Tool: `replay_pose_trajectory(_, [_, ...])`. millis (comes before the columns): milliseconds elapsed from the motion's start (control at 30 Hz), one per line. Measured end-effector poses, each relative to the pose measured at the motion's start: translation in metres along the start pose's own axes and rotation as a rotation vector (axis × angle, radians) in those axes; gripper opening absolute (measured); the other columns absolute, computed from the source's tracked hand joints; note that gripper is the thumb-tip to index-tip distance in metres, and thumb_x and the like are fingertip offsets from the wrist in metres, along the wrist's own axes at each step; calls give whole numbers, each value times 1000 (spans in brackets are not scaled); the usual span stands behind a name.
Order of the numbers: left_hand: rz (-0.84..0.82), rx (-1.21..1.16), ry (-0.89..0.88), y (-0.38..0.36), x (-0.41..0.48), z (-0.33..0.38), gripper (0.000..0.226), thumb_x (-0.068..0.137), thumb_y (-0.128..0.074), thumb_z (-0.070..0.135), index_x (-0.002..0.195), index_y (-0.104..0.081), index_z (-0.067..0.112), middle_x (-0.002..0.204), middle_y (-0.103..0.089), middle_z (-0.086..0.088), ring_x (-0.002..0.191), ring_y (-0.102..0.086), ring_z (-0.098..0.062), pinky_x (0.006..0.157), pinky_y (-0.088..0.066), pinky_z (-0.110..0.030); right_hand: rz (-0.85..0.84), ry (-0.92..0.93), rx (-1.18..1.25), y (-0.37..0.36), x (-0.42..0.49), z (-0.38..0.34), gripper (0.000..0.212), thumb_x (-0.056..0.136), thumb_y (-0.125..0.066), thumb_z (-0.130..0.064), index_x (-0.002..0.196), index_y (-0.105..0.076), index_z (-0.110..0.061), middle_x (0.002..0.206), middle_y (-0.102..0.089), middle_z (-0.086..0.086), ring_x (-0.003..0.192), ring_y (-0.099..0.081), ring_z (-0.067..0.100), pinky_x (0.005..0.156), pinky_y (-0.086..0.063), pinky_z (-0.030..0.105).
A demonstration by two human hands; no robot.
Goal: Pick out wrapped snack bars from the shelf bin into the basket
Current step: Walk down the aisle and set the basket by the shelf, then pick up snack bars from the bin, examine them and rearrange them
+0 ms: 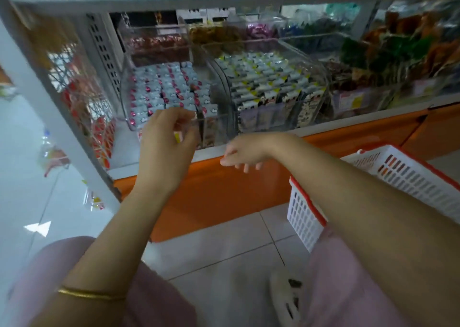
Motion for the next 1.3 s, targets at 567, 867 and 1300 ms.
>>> replay_pose_trajectory(567, [184, 270, 115, 68, 66, -81, 25, 88, -53, 5, 108, -64, 15, 106, -56, 3, 87, -48, -9, 70, -33, -13, 781, 571, -98, 76, 44, -127, 18, 88, -61, -30, 101, -70, -20, 96, -66, -5, 89, -49, 10, 77, -42, 29])
replay_pose_trajectory(867, [139, 237, 105, 62, 70, -90, 22, 89, -54, 7, 104, -64, 19, 101, -53, 7, 89, -49, -8, 68, -34, -7, 801, 474, -231, 61, 79, -137, 22, 87, -58, -38, 96, -67, -21, 101, -62, -4, 97, -44, 15, 80, -36, 33])
replay_pose_trajectory(1300, [115, 37, 96, 60, 61, -81, 35, 90, -56, 30, 122, -60, 18, 108, -52, 6, 91, -47, 5, 71, -35, 0, 1071, 772, 770, 99, 25, -124, 9, 92, -54, -8, 87, -56, -15, 78, -58, -3, 65, -59, 3, 58, -50, 19])
Point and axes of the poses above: each hand's wrist, its own x-axis towards the middle knuckle, its own y-axis out of the back of the hand, z = x × y, the point moved 6 cm from there along x, towards the middle knuckle
